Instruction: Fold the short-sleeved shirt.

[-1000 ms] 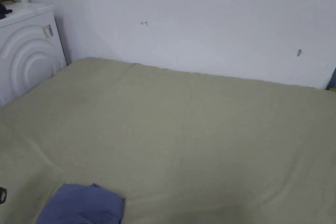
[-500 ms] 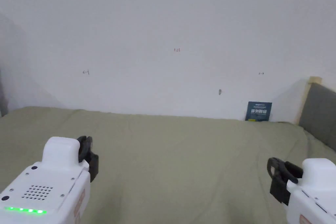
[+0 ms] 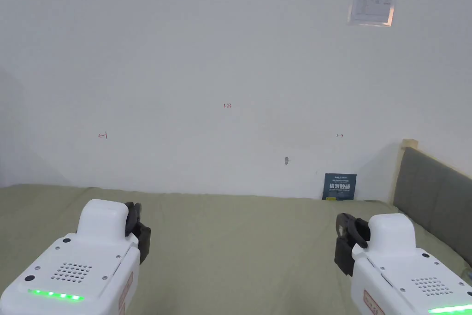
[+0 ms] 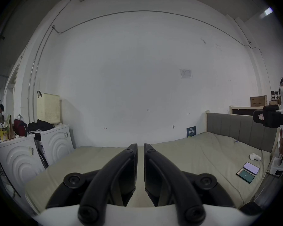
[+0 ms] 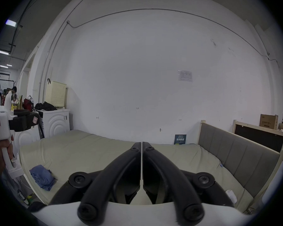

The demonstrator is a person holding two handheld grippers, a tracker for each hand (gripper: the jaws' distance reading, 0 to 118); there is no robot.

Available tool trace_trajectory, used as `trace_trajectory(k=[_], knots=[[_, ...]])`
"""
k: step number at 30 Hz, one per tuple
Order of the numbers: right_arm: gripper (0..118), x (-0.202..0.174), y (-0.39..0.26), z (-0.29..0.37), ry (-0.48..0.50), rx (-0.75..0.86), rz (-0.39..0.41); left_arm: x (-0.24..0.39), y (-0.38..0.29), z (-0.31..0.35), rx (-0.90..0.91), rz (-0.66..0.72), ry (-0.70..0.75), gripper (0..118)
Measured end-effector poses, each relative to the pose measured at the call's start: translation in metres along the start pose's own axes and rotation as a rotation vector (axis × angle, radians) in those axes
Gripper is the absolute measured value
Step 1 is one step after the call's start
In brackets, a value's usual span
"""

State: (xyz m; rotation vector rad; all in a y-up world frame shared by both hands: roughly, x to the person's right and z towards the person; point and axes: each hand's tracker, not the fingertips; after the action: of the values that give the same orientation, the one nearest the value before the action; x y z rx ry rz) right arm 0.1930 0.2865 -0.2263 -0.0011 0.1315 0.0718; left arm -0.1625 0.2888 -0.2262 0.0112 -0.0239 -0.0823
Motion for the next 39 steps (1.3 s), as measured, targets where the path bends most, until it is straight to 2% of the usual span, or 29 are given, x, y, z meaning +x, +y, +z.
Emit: trace_trajectory(k=[5, 6, 8, 9, 11, 12, 13, 14, 15, 16, 17, 18, 22, 27, 39], knots=[[2, 0.003, -0.006, -0.003, -0.006, -0.012, -0.003, -0.003, -0.004, -0.005, -0.007, -0.001, -0.004, 10], [2, 0.003, -0.007, -0.003, -0.006, -0.013, -0.006, -0.001, -0.003, -0.002, -0.006, -0.001, 0.000, 13], [7, 0.007, -0.010, -0.004, 0.004, -0.012, -0.017, -0.002, -0.004, -0.002, 0.008, 0.005, 0.000, 59], [15, 0.007, -0.011, -0.003, 0.008, -0.008, -0.016, -0.002, -0.004, -0.002, 0.007, 0.010, -0.006, 76], [38, 0.004, -0.011, -0.003, -0.021, 0.012, 0.008, -0.008, -0.006, -0.008, -0.022, 0.015, -0.030, 80], [51, 0.002, -0.011, -0.003, -0.035, 0.014, 0.025, -0.007, -0.006, -0.007, -0.015, 0.017, -0.032, 87], [74, 0.003, -0.010, -0.004, -0.027, 0.007, 0.031, -0.007, -0.007, -0.007, -0.010, 0.017, -0.031, 107], [87, 0.003, -0.010, -0.005, -0.024, 0.004, 0.032, -0.006, -0.007, -0.007, -0.009, 0.016, -0.023, 115], [94, 0.003, -0.010, -0.005, -0.020, 0.001, 0.029, -0.006, -0.007, -0.007, -0.009, 0.015, -0.017, 118], [94, 0.002, -0.010, -0.005, -0.015, -0.001, 0.027, -0.006, -0.007, -0.007, -0.008, 0.015, -0.017, 118], [112, 0.002, -0.011, -0.006, -0.008, 0.002, 0.023, -0.005, -0.008, -0.005, -0.003, 0.018, -0.014, 118], [118, 0.002, -0.013, -0.003, -0.001, 0.010, 0.019, -0.004, -0.004, -0.002, 0.018, 0.014, -0.015, 118], [118, -0.001, -0.010, -0.002, 0.016, 0.034, 0.020, -0.002, 0.000, -0.003, 0.013, 0.011, -0.014, 118], [118, 0.001, -0.005, -0.011, 0.038, -0.042, -0.030, -0.002, -0.001, -0.004, 0.008, 0.020, -0.003, 118], [118, 0.005, 0.002, -0.023, -0.031, -0.104, -0.109, -0.005, -0.004, -0.009, -0.014, 0.047, -0.010, 118]])
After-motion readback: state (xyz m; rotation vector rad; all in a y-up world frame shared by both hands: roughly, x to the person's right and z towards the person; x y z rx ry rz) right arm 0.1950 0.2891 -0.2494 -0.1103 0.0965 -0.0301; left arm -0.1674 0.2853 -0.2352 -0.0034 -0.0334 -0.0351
